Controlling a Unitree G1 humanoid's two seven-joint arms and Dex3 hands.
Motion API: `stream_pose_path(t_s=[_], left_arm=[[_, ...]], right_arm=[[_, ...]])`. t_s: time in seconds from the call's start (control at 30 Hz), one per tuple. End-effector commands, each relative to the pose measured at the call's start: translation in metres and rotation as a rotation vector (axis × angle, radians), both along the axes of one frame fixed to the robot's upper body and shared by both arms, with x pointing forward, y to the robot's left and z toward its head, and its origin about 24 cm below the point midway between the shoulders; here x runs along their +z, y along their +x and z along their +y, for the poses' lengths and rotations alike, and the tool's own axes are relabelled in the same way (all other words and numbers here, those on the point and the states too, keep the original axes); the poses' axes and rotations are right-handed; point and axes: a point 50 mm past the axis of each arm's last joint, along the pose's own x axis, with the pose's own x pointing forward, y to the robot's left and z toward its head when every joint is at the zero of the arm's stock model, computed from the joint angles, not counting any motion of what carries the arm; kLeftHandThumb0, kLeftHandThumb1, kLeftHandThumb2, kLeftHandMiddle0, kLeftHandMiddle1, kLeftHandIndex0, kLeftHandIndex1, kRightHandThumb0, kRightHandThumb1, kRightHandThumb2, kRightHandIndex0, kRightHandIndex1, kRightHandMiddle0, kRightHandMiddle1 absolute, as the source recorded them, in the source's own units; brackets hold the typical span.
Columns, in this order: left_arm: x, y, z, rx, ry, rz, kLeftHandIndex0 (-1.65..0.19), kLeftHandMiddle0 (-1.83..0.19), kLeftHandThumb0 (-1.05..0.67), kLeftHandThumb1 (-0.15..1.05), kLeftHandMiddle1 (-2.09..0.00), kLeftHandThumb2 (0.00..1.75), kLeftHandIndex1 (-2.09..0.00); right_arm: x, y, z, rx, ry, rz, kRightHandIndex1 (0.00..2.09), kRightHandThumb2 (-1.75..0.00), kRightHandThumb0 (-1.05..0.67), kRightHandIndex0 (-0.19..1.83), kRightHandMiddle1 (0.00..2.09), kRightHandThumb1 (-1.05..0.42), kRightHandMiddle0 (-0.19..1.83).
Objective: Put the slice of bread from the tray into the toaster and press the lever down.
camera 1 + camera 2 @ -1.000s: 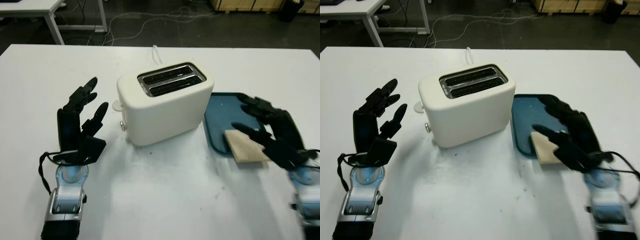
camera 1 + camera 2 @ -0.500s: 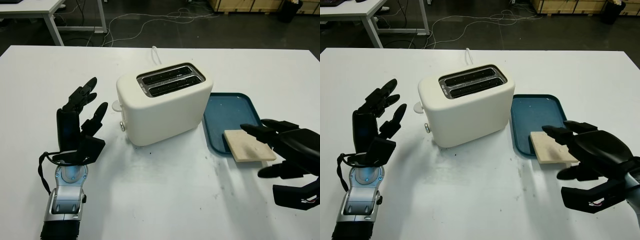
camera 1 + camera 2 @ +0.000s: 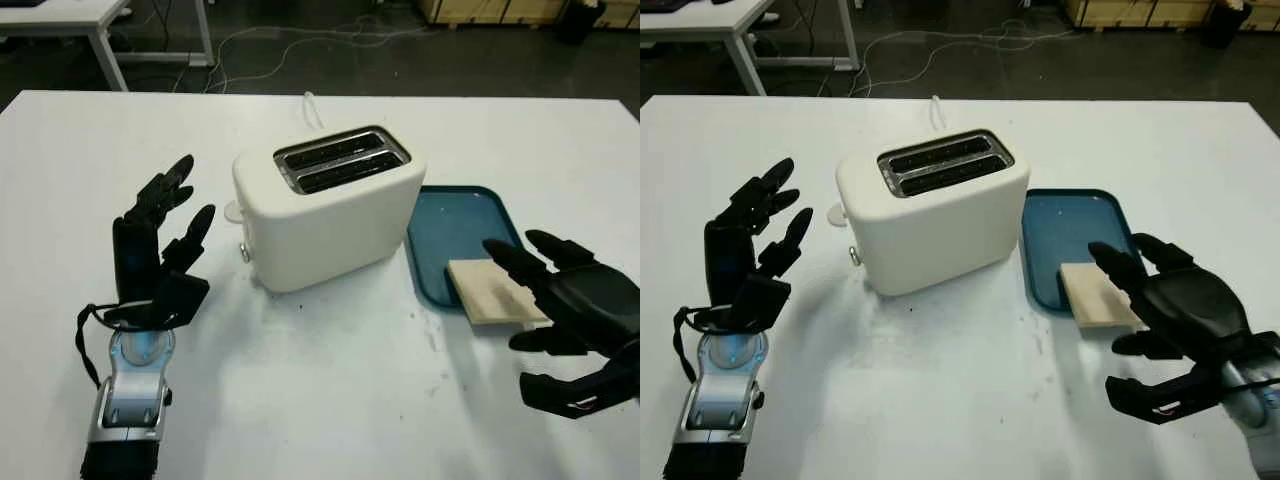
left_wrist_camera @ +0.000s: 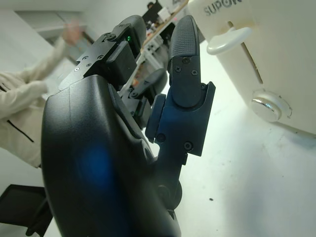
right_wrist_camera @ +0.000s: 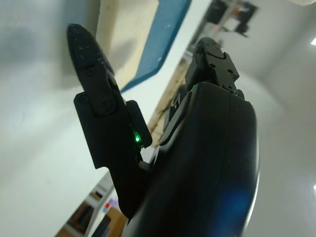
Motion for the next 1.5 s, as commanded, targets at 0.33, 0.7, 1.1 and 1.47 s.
stream_pose_path(t_s=[0.33, 0.7, 1.1, 1.47], left_arm=[[0.002, -0.001, 0.002, 0.005, 0.001, -0.013, -0.62, -0.52, -0.59, 0.92, -0.49, 0.26, 0.00], [0.003, -0.001, 0.002, 0.013, 0.005, -0.017, -0.62, -0.52, -0.60, 0.92, -0.49, 0.26, 0.00], [0.001, -0.001, 0.001, 0.012, 0.006, -0.013, -0.62, -0.52, -0.60, 0.92, -0.48, 0.26, 0.00], [0.000, -0.001, 0.001, 0.016, 0.017, -0.005, -0.62, -0.54, -0.61, 0.92, -0.47, 0.27, 0.00]], right_arm=[[-0.025, 0.006, -0.012, 0.035, 0.012, -0.007, 0.62, 0.00, -0.37, 0.00, 0.05, -0.87, 0.31], [-0.027, 0.008, -0.012, 0.074, -0.037, -0.136, 1.48, -0.04, -0.36, 0.03, 0.39, -0.90, 0.50], [-0.027, 0.007, -0.009, 0.100, -0.080, -0.311, 1.75, -0.39, -0.46, 1.55, 1.75, -0.92, 0.39], [-0.019, 0.015, -0.013, 0.109, -0.093, -0.316, 1.75, -0.33, -0.39, 1.17, 1.75, -0.92, 0.39]])
